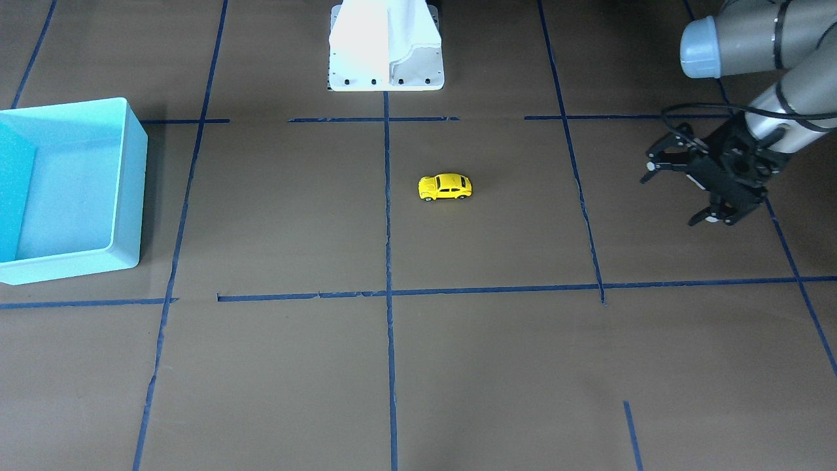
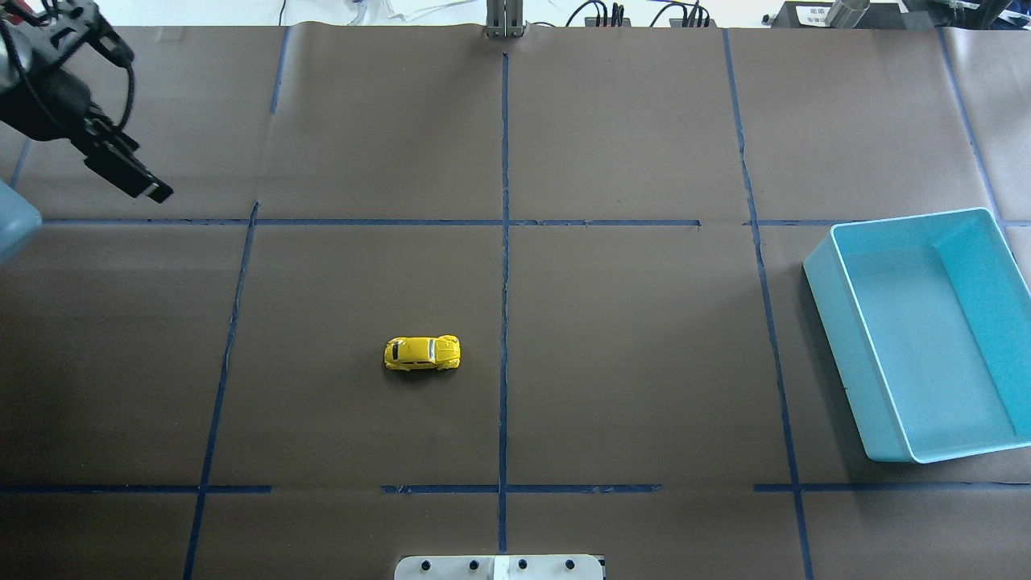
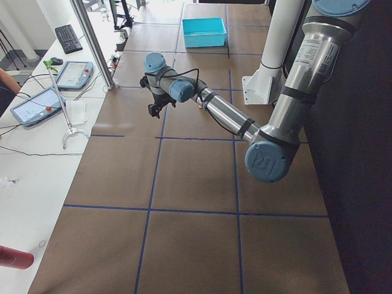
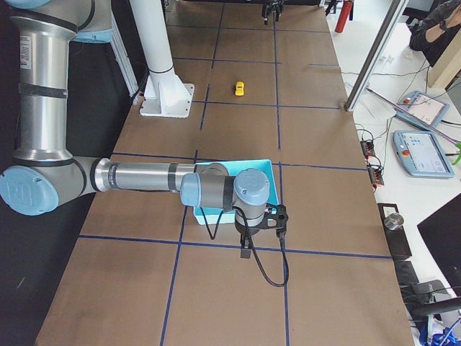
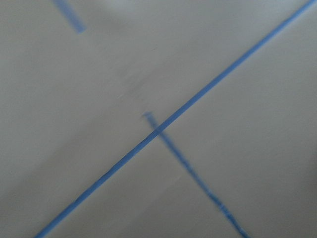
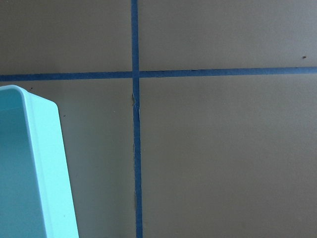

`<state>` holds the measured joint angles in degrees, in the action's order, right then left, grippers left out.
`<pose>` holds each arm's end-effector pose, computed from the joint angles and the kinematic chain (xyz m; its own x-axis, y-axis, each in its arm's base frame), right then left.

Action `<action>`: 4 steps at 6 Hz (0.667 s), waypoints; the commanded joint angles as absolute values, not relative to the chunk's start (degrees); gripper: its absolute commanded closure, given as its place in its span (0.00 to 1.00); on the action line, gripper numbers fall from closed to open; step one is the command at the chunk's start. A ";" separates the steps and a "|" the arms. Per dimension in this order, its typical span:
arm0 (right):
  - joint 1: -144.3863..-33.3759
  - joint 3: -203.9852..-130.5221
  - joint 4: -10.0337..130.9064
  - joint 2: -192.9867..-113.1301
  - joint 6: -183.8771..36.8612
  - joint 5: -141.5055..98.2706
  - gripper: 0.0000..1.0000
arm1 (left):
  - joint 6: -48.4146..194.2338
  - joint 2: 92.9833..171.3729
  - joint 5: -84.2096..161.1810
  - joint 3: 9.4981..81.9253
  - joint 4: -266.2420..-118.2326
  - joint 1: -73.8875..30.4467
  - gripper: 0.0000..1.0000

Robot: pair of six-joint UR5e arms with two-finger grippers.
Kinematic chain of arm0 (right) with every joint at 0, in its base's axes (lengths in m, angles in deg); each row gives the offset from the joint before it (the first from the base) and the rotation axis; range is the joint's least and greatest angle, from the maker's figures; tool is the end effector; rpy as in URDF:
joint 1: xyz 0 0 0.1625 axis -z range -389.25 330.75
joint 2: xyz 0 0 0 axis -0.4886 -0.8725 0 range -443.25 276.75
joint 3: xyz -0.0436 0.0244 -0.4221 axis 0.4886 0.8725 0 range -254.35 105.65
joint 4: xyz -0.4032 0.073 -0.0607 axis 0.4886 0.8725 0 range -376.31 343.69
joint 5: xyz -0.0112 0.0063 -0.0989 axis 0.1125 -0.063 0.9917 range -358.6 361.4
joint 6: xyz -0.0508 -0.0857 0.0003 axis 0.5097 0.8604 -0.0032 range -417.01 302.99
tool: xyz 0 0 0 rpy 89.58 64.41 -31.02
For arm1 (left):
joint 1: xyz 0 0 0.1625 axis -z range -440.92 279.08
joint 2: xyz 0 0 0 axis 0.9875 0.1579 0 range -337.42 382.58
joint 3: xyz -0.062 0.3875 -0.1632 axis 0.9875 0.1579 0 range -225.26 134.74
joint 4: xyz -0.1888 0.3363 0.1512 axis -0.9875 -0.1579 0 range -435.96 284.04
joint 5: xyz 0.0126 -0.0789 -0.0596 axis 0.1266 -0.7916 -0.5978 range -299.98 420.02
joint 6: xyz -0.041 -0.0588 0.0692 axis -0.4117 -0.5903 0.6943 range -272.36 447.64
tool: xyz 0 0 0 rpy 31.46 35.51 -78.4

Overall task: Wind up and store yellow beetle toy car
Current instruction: 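Reach the left gripper down onto the yellow beetle toy car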

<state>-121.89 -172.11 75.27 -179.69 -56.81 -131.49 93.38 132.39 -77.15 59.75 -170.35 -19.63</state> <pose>0.0859 -0.4403 0.6492 0.7319 0.0334 0.6806 -0.0436 0.9990 -0.0022 0.2287 -0.5430 0.3279 0.3345 0.7975 -0.5022 -0.4078 0.6029 0.6857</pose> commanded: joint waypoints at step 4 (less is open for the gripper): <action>-121.97 -172.08 74.57 -180.37 -56.74 -131.40 0.00 | 94.93 140.95 -67.05 59.07 -178.96 -39.81 0.00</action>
<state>-121.91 -172.08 74.53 -180.31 -56.74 -131.38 94.69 138.94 -72.45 59.46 -178.05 -34.36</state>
